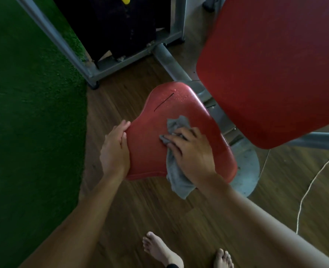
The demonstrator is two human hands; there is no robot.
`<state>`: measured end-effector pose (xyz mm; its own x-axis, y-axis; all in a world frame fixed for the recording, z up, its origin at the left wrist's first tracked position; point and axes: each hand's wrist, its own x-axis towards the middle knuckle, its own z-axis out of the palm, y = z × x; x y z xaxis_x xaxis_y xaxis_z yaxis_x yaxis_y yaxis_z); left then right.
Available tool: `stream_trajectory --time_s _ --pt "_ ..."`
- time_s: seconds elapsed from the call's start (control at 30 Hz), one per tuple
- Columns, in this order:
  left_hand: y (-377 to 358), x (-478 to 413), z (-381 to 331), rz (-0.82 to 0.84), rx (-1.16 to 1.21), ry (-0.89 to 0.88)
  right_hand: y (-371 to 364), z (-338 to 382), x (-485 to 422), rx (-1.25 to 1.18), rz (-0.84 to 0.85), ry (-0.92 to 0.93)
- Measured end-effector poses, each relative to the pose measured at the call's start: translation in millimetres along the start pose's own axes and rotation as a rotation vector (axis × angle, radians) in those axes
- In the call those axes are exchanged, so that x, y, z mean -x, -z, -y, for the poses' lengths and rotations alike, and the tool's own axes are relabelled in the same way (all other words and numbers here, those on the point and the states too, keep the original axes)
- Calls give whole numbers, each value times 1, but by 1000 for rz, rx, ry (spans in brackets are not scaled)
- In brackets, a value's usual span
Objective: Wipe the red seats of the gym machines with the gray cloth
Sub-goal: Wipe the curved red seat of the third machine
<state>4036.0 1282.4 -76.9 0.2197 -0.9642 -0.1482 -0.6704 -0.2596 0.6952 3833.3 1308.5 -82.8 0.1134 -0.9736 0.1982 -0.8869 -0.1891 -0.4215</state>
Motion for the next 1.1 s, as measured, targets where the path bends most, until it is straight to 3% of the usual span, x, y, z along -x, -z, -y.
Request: stream_trajectory --time_s 0.27,0.37,0.47,0.53,0.6,0.67,0.73,0.8,0.97,1.1 --pt "-2 -11 -12 9 -196 102 17 -39 7 52 -135 -372" --pt "-7 -7 -12 -56 -327 50 16 -22 25 96 -115 -199" --pt "-8 -6 -10 -134 -268 45 19 -21 53 84 -79 121" --pt "-9 -4 -9 -158 -283 -8 22 -37 46 96 -36 242" --pt "-9 -2 -8 -149 -349 -110 19 -51 18 114 18 233" --pt "-10 -1 -6 -137 -386 -183 16 -59 -23 121 31 85" --pt "-9 -2 -6 -136 -374 -185 12 -55 -47 137 6 -78" --pt "-10 -3 -7 -140 -353 -154 8 -40 -39 132 19 -130" --pt "-12 -4 -5 -171 -362 -139 12 -27 2 31 162 295" --pt "-12 -4 -4 -177 -373 -140 -5 -44 -57 62 158 385"
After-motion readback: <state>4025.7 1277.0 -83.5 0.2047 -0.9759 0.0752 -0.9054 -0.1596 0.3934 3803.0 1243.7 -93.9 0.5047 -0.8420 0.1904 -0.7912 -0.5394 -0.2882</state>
